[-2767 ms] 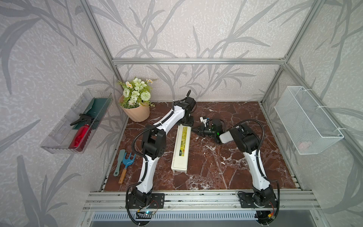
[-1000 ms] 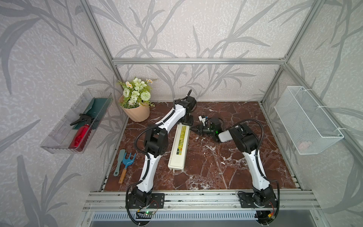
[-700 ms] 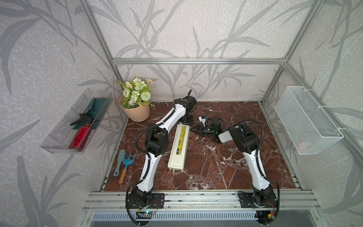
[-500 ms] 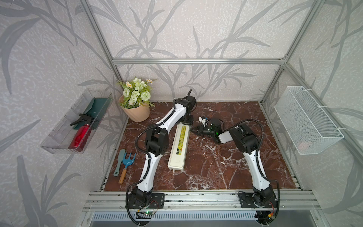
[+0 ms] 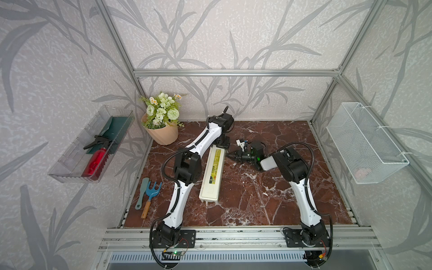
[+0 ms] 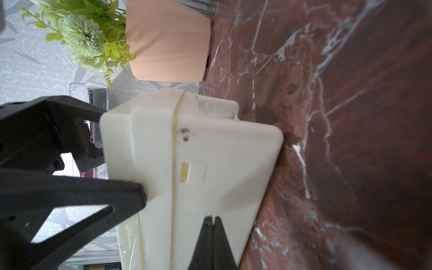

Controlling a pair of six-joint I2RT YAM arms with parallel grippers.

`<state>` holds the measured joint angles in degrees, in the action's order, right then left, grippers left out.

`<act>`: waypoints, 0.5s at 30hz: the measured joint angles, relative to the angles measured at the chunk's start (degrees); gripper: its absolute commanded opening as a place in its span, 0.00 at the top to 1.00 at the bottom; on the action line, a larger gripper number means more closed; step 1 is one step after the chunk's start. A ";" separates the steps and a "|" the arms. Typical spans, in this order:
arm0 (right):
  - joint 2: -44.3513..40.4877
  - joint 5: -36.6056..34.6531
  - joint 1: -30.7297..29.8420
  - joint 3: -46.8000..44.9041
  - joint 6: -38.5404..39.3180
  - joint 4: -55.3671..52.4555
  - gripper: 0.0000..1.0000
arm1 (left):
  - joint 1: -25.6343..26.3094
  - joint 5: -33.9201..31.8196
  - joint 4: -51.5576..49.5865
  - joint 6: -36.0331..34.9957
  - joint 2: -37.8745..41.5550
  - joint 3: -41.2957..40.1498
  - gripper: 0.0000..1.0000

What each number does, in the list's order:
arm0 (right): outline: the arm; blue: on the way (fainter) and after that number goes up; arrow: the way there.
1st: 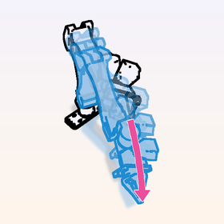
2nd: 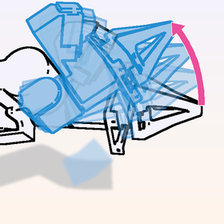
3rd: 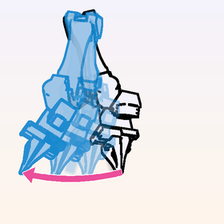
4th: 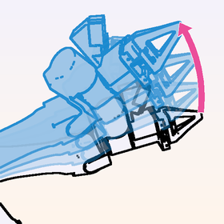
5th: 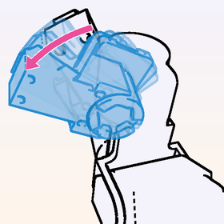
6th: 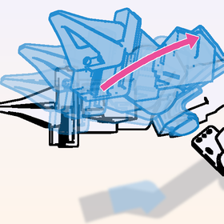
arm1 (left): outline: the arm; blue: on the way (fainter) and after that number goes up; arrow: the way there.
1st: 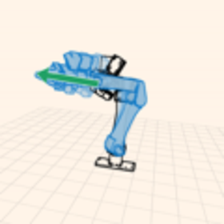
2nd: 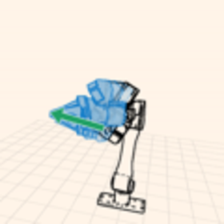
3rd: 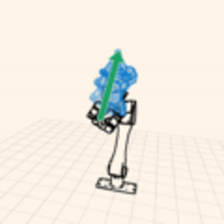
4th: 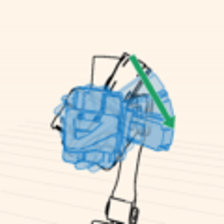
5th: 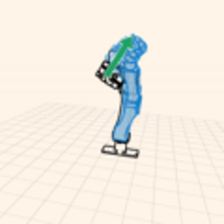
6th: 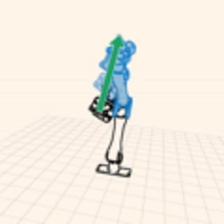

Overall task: Put plastic wrap rolls into dispensers
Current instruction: Close the lid on the plastic wrap cutting box.

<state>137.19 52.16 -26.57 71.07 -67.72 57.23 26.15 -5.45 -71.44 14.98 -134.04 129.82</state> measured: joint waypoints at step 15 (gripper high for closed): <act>0.00 0.00 0.00 0.02 -0.22 -0.04 1.00 | -4.33 7.69 2.91 -0.74 2.64 -3.67 0.23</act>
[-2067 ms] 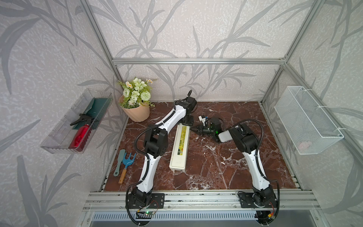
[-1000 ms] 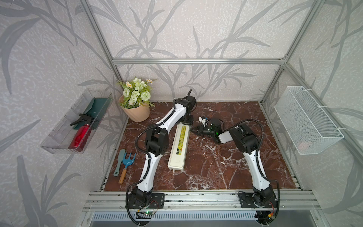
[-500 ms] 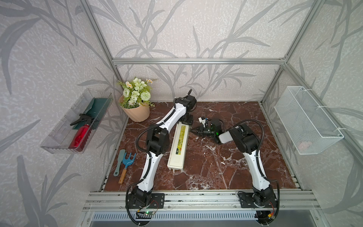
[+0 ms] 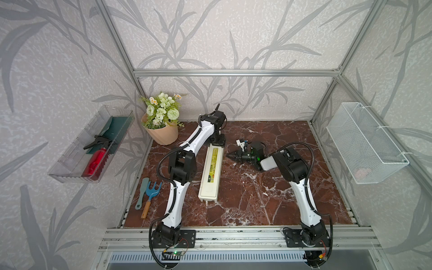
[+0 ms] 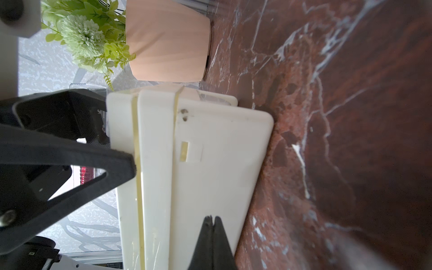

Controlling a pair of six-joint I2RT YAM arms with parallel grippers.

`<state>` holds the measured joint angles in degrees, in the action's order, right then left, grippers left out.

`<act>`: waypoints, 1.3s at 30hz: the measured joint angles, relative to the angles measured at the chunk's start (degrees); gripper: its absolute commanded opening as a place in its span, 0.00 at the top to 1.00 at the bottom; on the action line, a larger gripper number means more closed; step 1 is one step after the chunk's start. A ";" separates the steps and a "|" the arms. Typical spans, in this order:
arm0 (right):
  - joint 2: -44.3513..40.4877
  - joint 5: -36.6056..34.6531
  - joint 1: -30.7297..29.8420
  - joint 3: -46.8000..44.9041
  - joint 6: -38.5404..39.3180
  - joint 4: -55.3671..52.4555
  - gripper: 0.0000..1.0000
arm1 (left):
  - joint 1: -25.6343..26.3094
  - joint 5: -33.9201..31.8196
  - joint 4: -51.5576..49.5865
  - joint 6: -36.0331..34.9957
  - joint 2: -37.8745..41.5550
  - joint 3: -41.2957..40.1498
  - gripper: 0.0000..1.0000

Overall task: Put plastic wrap rolls into dispensers
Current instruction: Close the lid on the plastic wrap cutting box.

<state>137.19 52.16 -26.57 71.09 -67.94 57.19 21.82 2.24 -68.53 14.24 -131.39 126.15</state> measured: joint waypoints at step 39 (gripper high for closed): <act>-9.27 -0.15 -1.29 -4.44 5.57 -10.25 0.36 | -3.26 9.01 1.62 -1.33 1.88 -2.14 0.01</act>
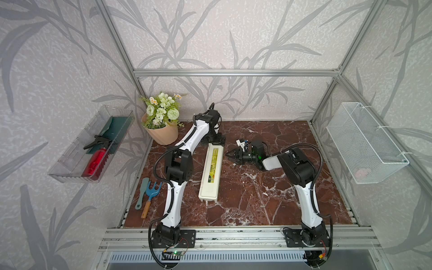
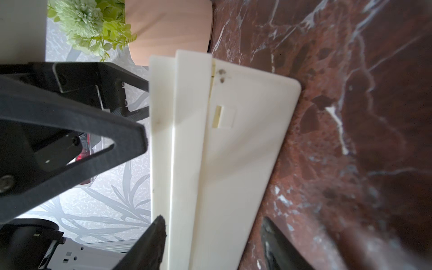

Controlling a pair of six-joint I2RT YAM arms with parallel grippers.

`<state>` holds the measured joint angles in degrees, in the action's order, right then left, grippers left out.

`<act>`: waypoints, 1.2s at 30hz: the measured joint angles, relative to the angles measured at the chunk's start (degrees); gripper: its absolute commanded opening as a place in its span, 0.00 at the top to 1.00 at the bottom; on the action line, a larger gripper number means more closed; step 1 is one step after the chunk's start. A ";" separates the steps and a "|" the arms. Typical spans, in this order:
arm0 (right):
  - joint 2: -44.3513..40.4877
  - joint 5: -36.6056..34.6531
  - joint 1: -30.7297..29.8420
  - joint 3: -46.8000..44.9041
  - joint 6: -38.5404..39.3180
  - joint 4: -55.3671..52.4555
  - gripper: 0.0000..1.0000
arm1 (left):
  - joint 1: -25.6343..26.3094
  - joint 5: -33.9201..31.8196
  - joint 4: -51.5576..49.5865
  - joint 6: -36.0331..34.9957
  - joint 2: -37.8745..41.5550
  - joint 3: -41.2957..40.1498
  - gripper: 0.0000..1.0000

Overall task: Put plastic wrap rolls into dispensers
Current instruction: Close the lid on the plastic wrap cutting box, then adjust the plastic wrap cutting box at the center of the board.

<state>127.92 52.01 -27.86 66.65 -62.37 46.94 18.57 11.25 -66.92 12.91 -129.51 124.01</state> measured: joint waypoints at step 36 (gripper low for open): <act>-16.17 -19.63 -8.98 -1.49 20.31 -39.15 0.35 | -3.56 -10.12 12.59 10.75 32.35 -49.05 0.05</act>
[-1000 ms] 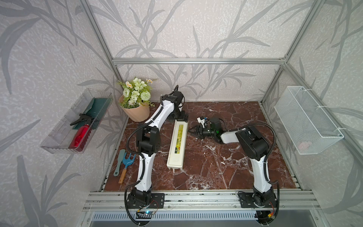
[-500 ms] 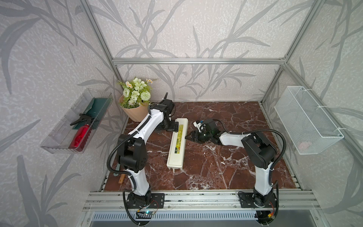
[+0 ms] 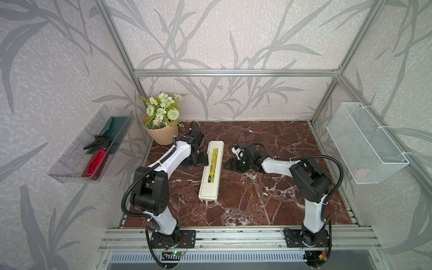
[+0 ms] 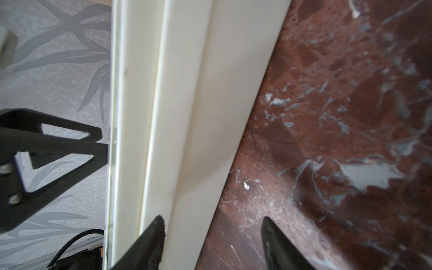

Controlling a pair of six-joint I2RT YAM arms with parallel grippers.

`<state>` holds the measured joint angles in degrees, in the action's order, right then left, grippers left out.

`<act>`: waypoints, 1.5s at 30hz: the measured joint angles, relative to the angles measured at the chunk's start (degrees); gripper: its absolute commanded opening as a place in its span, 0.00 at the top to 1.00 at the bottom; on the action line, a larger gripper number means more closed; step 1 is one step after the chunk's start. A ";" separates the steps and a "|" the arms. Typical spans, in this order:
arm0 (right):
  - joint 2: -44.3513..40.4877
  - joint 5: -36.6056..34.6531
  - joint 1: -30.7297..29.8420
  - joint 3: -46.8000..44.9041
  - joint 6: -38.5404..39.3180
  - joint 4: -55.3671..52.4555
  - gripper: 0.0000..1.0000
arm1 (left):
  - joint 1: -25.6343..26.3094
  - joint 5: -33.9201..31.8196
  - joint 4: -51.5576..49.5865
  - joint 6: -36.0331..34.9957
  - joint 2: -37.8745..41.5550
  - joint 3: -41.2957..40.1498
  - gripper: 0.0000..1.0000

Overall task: Put plastic wrap rolls into dispensers
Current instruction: Adjust the plastic wrap cutting box at the center of the board, then open the lid of the plastic wrap cutting box.

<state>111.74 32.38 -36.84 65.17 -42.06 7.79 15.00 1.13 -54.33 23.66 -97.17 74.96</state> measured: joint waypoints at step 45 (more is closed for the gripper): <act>-5.25 -3.48 2.34 1.42 3.52 -15.10 0.29 | 4.37 6.25 9.66 4.59 -5.92 2.54 0.08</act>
<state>106.50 28.91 -34.50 66.59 -38.54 -7.31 19.38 7.38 -44.66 28.25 -103.09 77.49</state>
